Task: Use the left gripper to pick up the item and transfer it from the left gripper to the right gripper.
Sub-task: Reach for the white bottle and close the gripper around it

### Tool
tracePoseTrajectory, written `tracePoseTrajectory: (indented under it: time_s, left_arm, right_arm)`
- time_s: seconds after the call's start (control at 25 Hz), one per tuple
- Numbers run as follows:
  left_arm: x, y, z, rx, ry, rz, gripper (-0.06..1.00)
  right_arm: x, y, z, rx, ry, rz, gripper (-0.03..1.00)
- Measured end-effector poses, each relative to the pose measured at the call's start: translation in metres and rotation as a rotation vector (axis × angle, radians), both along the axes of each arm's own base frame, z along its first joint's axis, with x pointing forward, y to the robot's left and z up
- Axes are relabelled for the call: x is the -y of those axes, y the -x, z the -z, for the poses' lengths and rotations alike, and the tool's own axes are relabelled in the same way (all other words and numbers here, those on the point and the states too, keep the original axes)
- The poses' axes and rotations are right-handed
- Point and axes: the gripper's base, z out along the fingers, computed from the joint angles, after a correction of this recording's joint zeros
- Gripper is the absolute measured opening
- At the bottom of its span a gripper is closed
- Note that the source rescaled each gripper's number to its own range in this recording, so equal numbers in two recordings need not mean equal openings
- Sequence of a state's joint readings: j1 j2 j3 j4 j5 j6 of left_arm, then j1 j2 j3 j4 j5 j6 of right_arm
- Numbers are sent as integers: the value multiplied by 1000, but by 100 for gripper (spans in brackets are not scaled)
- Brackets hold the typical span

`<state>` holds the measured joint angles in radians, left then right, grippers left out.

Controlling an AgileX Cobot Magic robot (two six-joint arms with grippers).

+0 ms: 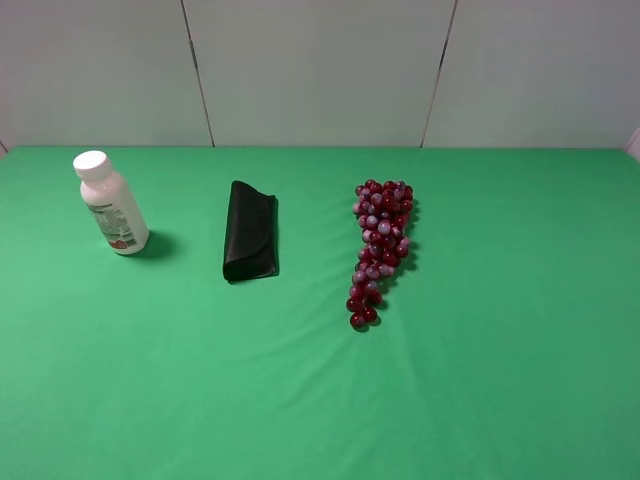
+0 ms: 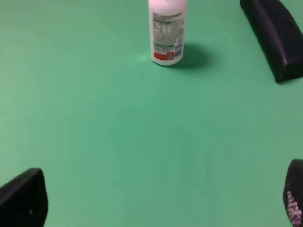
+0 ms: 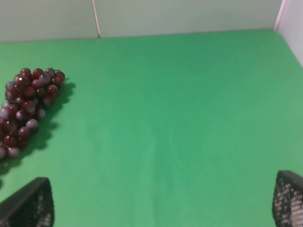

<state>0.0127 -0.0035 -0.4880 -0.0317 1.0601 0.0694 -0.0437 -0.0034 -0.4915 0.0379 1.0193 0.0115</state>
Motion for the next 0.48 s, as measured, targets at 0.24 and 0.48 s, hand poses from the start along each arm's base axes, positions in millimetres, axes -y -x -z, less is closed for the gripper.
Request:
tracePoseTrajectory:
  time_s: [0.24, 0.48]
  left_arm:
    - [1, 1, -1, 4, 2, 13, 100]
    - [1, -4, -25, -14, 3, 14, 100]
  right_arm:
    - [0, 0, 0, 0, 0, 0, 100]
    - [0, 0, 0, 0, 0, 0, 100]
